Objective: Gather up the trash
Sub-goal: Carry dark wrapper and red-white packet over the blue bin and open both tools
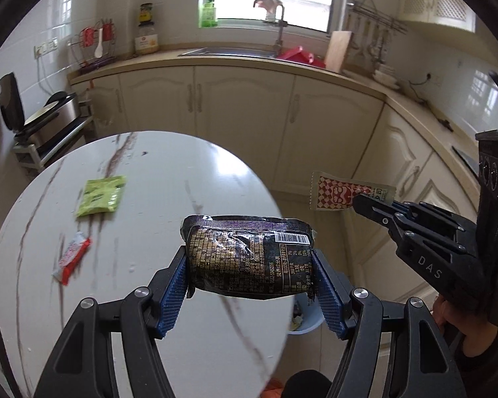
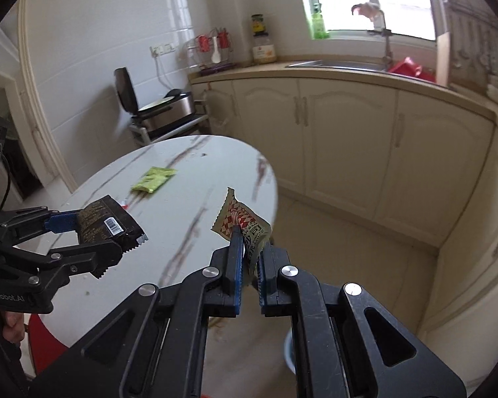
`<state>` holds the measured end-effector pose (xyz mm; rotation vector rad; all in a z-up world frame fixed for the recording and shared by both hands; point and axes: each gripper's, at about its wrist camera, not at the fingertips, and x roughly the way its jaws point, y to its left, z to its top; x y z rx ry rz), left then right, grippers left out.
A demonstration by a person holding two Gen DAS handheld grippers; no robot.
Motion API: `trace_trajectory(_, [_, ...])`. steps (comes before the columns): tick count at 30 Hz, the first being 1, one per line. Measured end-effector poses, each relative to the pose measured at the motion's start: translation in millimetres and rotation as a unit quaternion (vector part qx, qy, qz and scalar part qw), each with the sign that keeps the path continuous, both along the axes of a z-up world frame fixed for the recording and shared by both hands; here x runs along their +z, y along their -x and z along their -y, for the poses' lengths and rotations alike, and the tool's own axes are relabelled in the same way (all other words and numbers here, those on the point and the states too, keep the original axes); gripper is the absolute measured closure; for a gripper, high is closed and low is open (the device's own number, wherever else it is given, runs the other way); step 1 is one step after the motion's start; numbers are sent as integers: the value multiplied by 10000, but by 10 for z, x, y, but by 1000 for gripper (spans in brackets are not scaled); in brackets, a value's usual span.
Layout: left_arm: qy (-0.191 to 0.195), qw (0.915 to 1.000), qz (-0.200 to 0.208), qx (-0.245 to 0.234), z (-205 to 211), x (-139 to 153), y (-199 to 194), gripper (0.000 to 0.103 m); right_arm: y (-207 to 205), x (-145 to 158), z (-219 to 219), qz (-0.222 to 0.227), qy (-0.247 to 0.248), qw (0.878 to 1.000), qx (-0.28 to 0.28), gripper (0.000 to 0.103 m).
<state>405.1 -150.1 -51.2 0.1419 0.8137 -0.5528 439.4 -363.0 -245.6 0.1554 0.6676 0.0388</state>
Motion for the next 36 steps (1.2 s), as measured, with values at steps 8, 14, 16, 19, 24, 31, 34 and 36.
trace_trajectory(8, [-129,9953,-240,-933,1305,-300,149,38,555,-204,852,-92,-203,9958,-893,95])
trace_trajectory(14, [-434,9903,-456,-1235,1898,-722,-42,38,735,-601,1313,-381,-496,9888,-1352,95])
trace_trajectory(16, [-604,9886,-516,-1278,2039,-896,-160,38,746,-735,1434,-468,-601,9865,-1450,95])
trace_trajectory(19, [-752,9859,-684,-1329,2243,-1134,-335,38,695,-956,1573,-637,-726,9839,-1504,95])
trace_trajectory(24, [-989,9815,-940,-1347,2482,-1536,-715,36,582,-1298,1739,-906,-899,9801,-1519,95])
trace_trajectory(31, [-1188,9789,-999,-1327,2793,-1909,-1020,29,400,-1633,1824,-1163,-1071,9758,-1509,95])
trace_trajectory(34, [-1239,9797,-983,-1230,2864,-1994,-1125,25,341,-1738,1827,-1225,-1150,9746,-1479,95])
trace_trajectory(36, [-1230,9806,-982,-1166,2808,-1988,-1149,24,309,-1797,1821,-1256,-1208,9739,-1452,95])
